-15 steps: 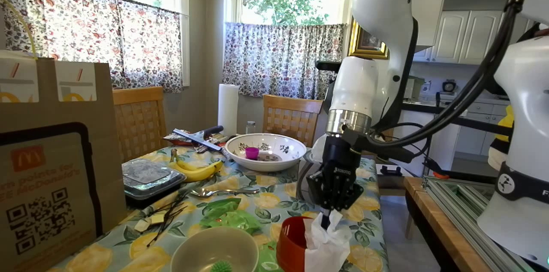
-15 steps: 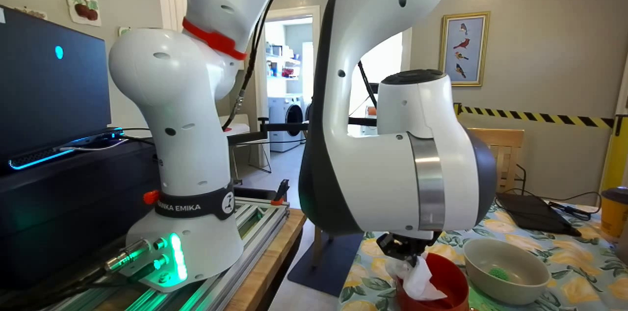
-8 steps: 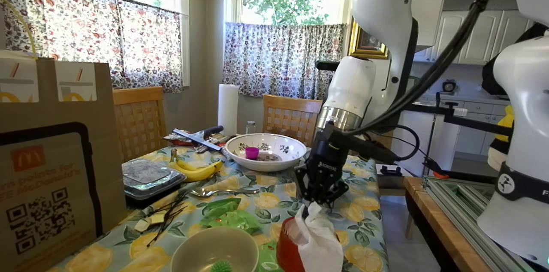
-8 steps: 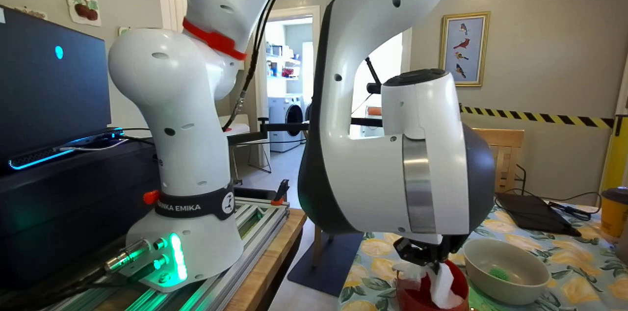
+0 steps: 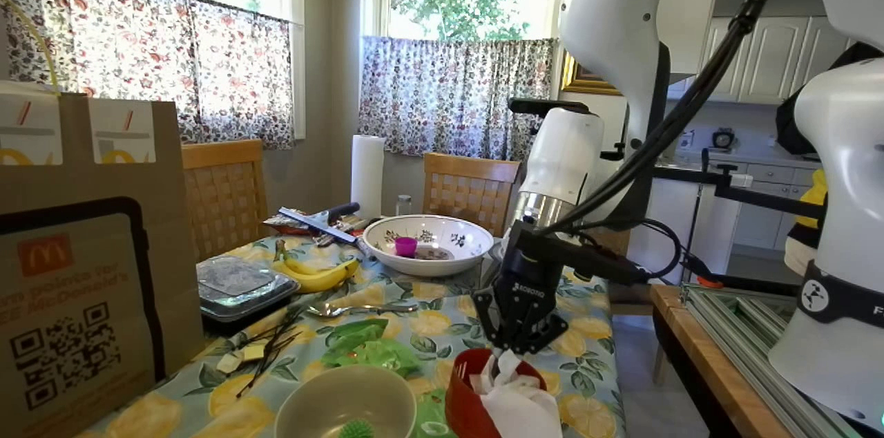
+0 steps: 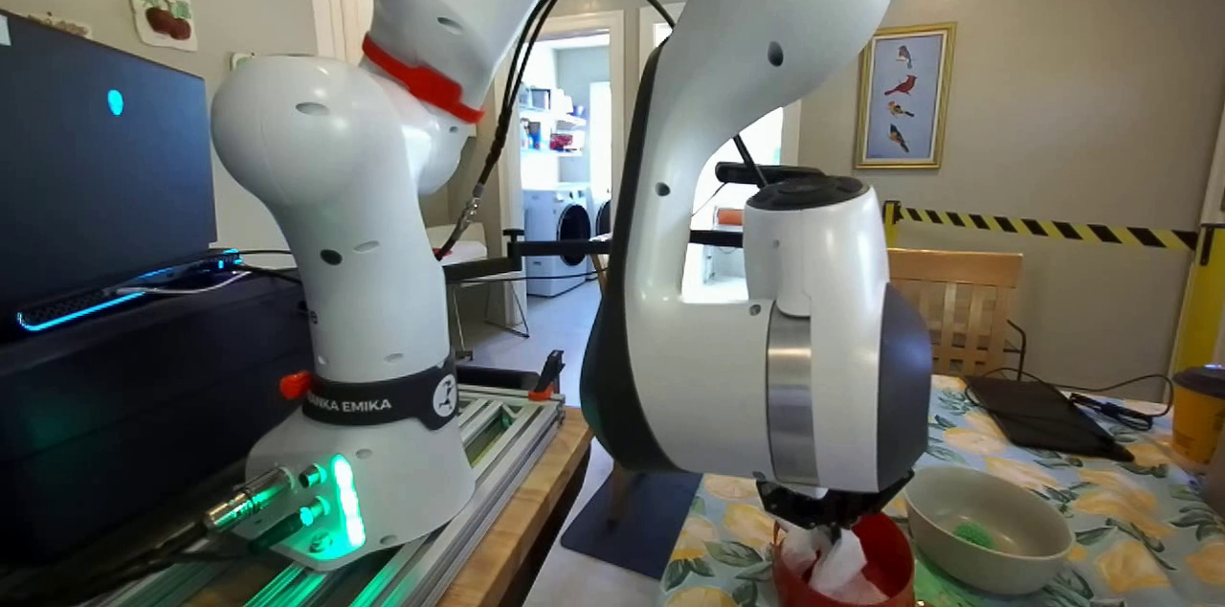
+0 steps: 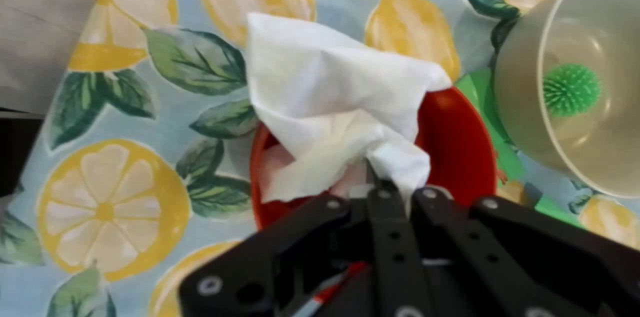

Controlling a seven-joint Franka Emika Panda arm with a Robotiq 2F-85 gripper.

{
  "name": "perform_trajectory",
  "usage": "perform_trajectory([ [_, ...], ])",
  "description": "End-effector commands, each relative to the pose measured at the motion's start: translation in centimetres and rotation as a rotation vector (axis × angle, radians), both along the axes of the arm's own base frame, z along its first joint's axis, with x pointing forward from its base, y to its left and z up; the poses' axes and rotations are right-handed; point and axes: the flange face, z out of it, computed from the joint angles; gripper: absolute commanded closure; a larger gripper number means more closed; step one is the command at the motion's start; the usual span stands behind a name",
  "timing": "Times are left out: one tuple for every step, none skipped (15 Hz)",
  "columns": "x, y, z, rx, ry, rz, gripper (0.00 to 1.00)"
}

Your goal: Shift the orange bowl to the left, then wipe it with a tissue

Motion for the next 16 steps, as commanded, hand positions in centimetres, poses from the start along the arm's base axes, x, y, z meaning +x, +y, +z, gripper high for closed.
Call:
perform_trajectory([
  [-1.0,0.1,-3.2,0.006,0.065,-0.044,0.99],
  [-1.0,-0.2,-3.6,-0.014,0.073,-0.066,0.99],
  [-1.2,-0.4,-3.9,-0.02,0.082,-0.088,0.99],
  [-1.3,-0.7,-4.0,-0.026,0.085,-0.112,0.99],
  [-0.9,-1.0,-3.9,-0.037,0.076,-0.132,0.99],
  [-0.5,-1.1,-3.5,-0.041,0.061,-0.153,0.99],
  [0.1,-1.2,-3.2,-0.042,0.044,-0.172,0.99],
  [0.5,-1.2,-3.0,-0.042,0.035,-0.186,0.99],
  [1.1,-1.3,-2.7,-0.045,0.018,-0.205,0.99],
  [1.6,-1.2,-2.5,-0.044,0.007,-0.215,0.99],
  [2.2,-1.0,-2.3,-0.047,-0.008,-0.222,0.99],
  [2.6,-0.9,-2.3,-0.043,-0.014,-0.219,0.99],
  [3.0,-0.7,-2.3,-0.045,-0.024,-0.223,0.99],
  [3.3,-0.5,-2.4,-0.04,-0.025,-0.217,0.99],
  [3.6,-0.3,-2.5,-0.037,-0.031,-0.209,0.99],
  [3.8,0.2,-2.5,-0.03,-0.033,-0.191,0.99],
])
